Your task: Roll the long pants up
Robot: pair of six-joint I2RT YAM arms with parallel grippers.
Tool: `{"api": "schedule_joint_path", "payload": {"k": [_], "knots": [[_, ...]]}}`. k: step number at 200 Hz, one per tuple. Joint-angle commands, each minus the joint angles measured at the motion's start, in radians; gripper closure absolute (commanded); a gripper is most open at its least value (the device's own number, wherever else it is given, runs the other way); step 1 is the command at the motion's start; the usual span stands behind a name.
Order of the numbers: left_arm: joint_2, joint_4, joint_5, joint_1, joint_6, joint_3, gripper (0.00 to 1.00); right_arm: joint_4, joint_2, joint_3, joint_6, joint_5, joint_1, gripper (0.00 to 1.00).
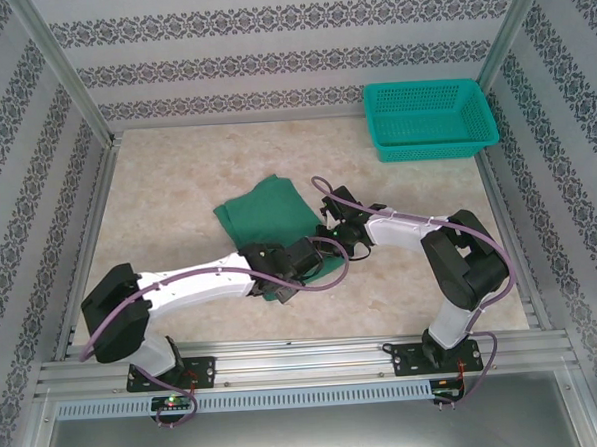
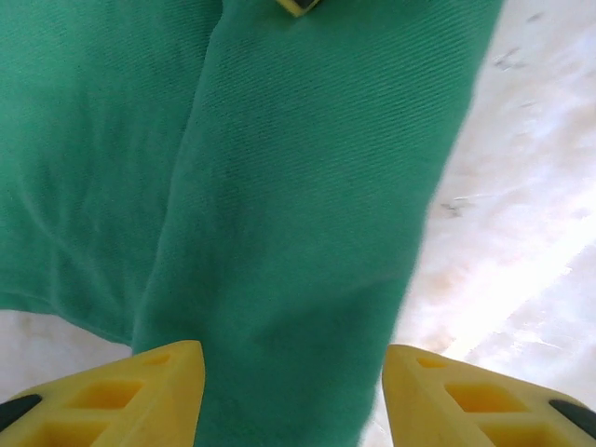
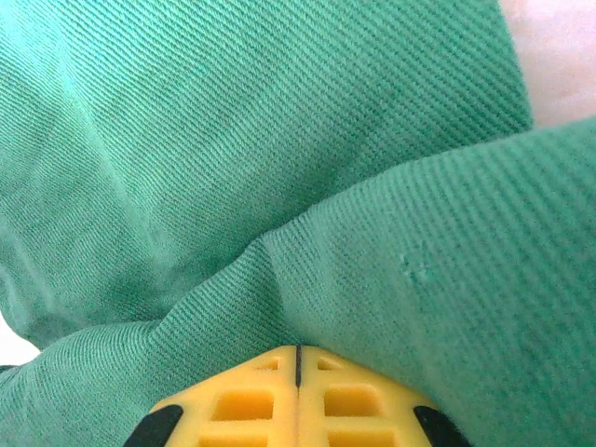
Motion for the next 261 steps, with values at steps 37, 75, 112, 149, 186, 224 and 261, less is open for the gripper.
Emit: {"api": "schedule_joint_path", "payload": {"k": [37,75,112,149,186,224,261], "knots": [[0.166,0.137,-0.144,-0.05,0.163,0.048,0.35,-0.026,0.015,-0.036,0.008,0.01,0.004,1.0],[0.261,0.133,-0.129,-0.044,0.189,0.065,0.32,-0.035,0.013,-0.015,-0.009,0.014,0.003,1.0],[0.388,0.086,-0.118,0.024,0.148,0.099,0.32,-0.03,0.023,-0.009,-0.009,0.005,0.001,1.0],[0.508,0.003,-0.074,0.106,0.098,0.156,0.33,-0.023,0.027,-0.009,-0.009,-0.006,-0.004,1.0],[0.645,-0.087,0.011,0.162,0.073,0.271,0.84,-0.028,0.037,0.003,-0.012,-0.017,-0.005,1.0],[0.581,-0.069,0.091,0.157,0.07,0.241,1.0,-0.053,0.021,0.016,-0.024,-0.012,-0.02,1.0],[0.459,-0.155,0.253,0.126,0.051,0.248,1.0,-0.071,-0.033,0.024,-0.041,0.012,-0.096,1.0]]}}
